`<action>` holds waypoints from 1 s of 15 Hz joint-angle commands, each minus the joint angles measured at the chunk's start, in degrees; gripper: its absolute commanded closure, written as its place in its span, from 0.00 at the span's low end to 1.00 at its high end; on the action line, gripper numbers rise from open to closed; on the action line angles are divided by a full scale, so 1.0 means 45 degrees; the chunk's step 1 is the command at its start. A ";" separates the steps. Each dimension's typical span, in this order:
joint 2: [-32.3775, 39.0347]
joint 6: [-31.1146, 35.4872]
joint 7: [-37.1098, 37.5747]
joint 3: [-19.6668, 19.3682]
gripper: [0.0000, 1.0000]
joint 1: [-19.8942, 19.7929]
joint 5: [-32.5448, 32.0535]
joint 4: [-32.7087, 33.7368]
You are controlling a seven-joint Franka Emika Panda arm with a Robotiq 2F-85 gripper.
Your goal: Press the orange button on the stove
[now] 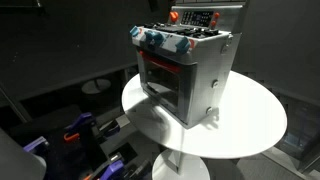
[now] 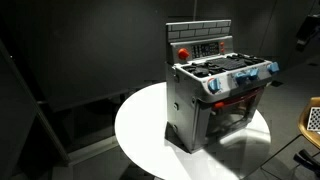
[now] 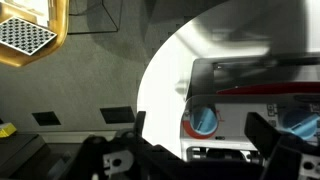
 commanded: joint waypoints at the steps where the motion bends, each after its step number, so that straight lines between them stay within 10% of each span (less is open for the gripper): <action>1: 0.0021 -0.0068 0.0100 -0.0208 0.00 0.0239 -0.0130 0.0036; 15: 0.0826 0.1612 0.0224 -0.0202 0.00 0.0131 -0.0264 0.1522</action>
